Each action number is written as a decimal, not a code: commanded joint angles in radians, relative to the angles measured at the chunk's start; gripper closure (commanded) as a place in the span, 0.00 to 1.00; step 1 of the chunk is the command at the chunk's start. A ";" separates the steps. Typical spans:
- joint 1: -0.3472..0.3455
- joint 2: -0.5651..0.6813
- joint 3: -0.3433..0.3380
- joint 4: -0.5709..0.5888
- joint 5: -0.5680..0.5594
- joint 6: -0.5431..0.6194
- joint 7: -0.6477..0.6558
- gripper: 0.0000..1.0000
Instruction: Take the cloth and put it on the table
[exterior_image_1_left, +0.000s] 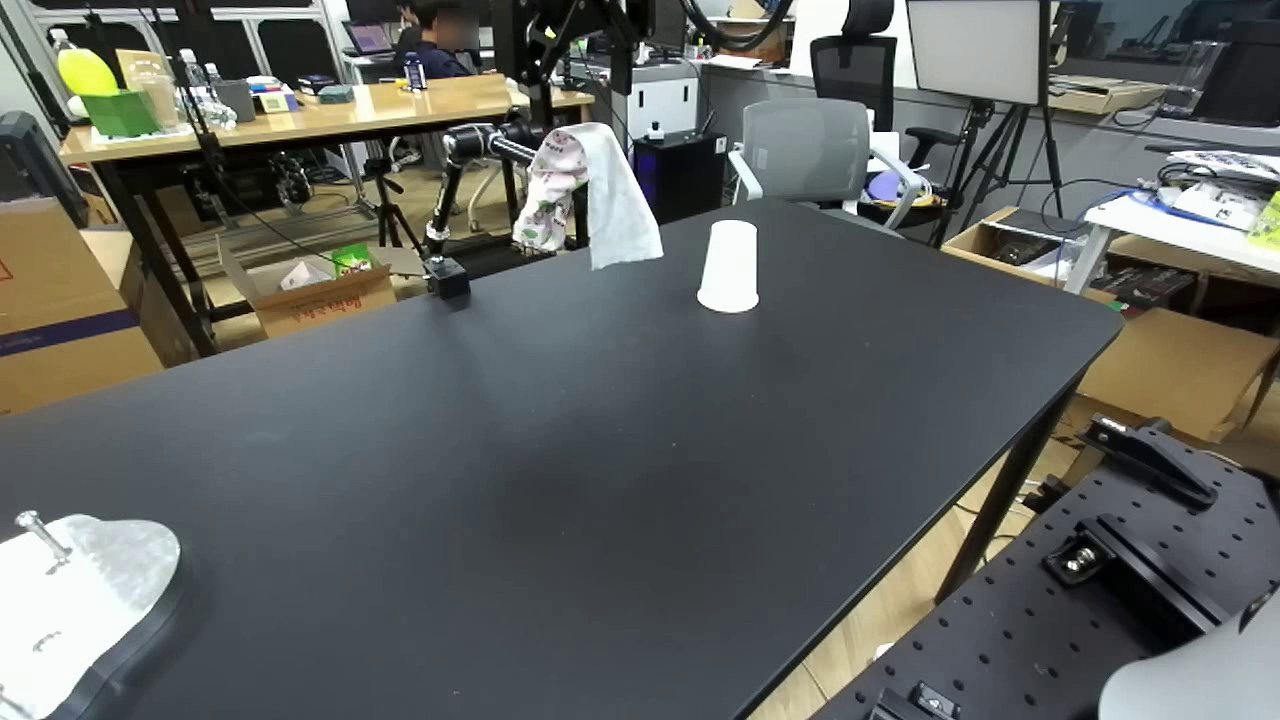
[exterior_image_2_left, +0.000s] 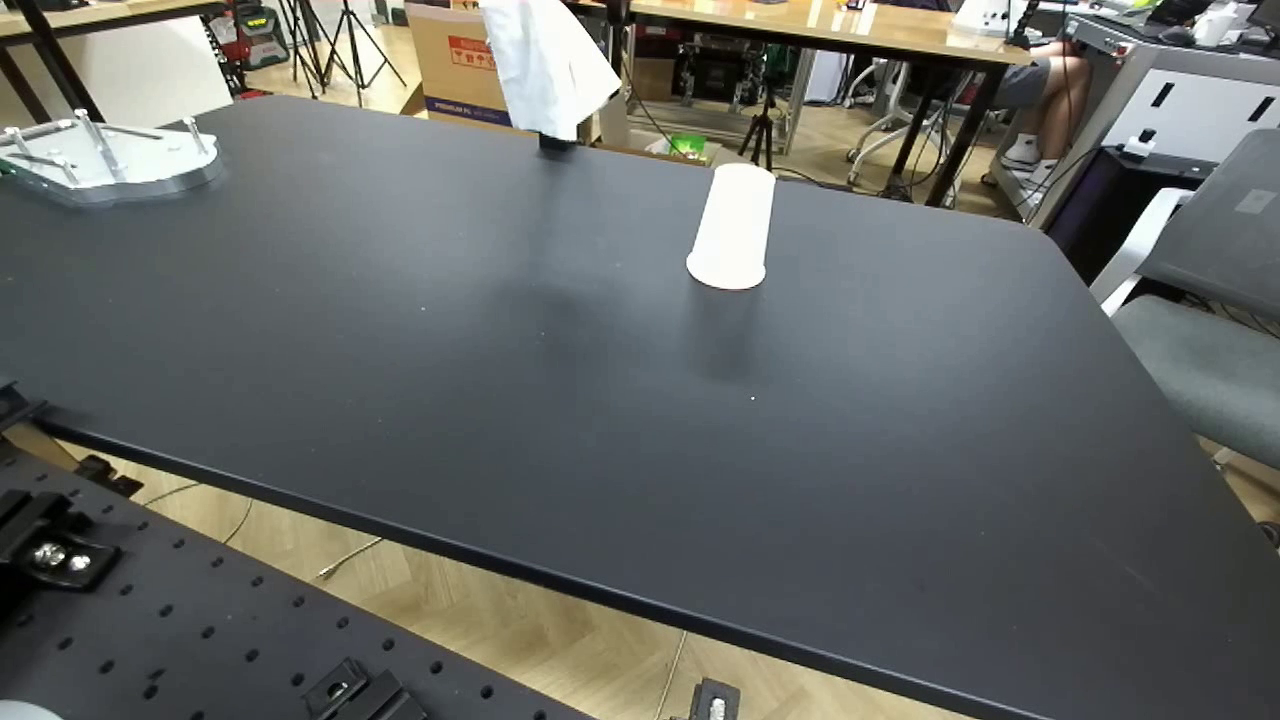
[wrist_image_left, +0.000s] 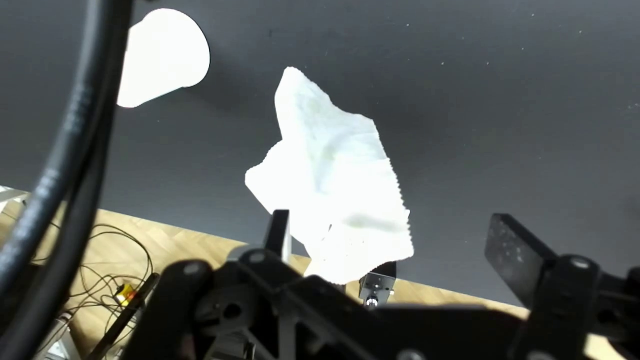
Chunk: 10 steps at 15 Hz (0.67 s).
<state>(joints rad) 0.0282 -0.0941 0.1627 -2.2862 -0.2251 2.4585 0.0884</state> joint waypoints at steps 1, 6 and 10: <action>0.019 0.032 -0.020 0.044 -0.020 -0.020 -0.008 0.00; 0.019 0.051 -0.028 0.054 -0.040 -0.020 -0.011 0.00; 0.020 0.056 -0.034 0.056 -0.053 -0.017 -0.008 0.40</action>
<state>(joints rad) 0.0318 -0.0537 0.1473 -2.2621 -0.2590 2.4582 0.0766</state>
